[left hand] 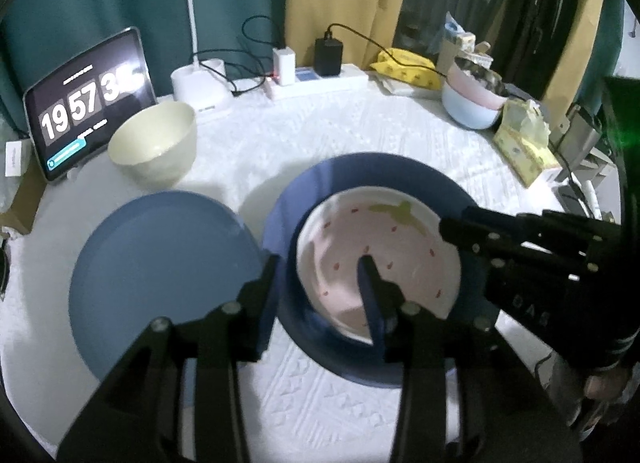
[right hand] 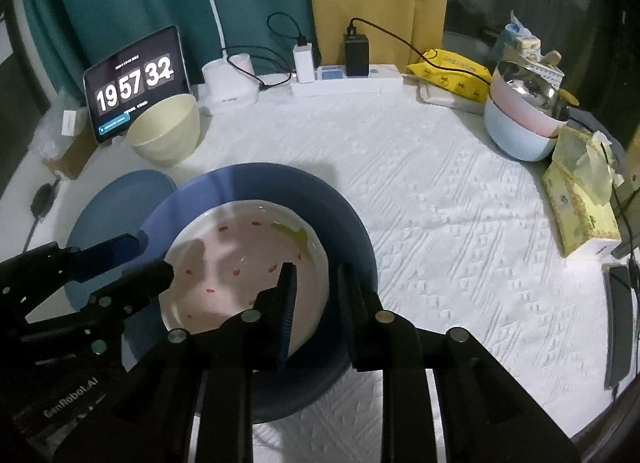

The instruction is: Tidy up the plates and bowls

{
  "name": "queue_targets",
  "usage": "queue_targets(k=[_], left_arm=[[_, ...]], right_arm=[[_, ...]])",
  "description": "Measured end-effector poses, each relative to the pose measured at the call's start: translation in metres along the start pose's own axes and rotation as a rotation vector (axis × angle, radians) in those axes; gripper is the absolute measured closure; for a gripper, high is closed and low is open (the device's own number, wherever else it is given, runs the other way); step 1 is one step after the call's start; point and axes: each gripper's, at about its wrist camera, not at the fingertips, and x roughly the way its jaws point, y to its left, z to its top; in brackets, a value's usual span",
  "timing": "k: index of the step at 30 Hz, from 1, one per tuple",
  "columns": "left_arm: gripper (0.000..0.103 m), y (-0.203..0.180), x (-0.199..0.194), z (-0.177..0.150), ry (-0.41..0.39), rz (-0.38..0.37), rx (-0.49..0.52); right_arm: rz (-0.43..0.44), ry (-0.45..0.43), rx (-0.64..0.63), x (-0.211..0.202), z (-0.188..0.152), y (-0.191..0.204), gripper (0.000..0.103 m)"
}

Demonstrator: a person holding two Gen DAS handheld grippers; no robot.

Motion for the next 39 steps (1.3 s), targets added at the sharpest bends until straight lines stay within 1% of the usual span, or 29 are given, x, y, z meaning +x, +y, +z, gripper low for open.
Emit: queue_targets(k=[4, 10, 20, 24, 30, 33, 39], left_arm=[[0.063, 0.006, -0.007, 0.003, -0.021, -0.008, -0.012], [0.062, 0.018, -0.017, 0.008, -0.061, 0.009, -0.026], [0.06, 0.044, -0.039, 0.016, -0.145, 0.028, -0.048], [0.059, 0.058, -0.045, 0.016, -0.17, 0.024, -0.068], [0.059, 0.078, -0.055, 0.017, -0.222, 0.019, -0.092], [0.059, 0.086, -0.058, 0.018, -0.242, 0.03, -0.094], [0.059, 0.103, -0.061, 0.019, -0.265, 0.044, -0.107]], right_arm=[[0.007, -0.023, 0.005, -0.008, 0.005, 0.002, 0.08], [0.027, -0.053, -0.006, -0.017, 0.014, 0.013, 0.08], [0.031, -0.094, -0.058, -0.024, 0.03, 0.042, 0.079], [0.032, -0.103, -0.06, -0.023, 0.035, 0.05, 0.074], [0.034, -0.108, -0.081, -0.019, 0.044, 0.066, 0.074], [0.034, -0.112, -0.098, -0.017, 0.047, 0.075, 0.074], [0.006, -0.128, -0.157, -0.012, 0.055, 0.093, 0.074]])
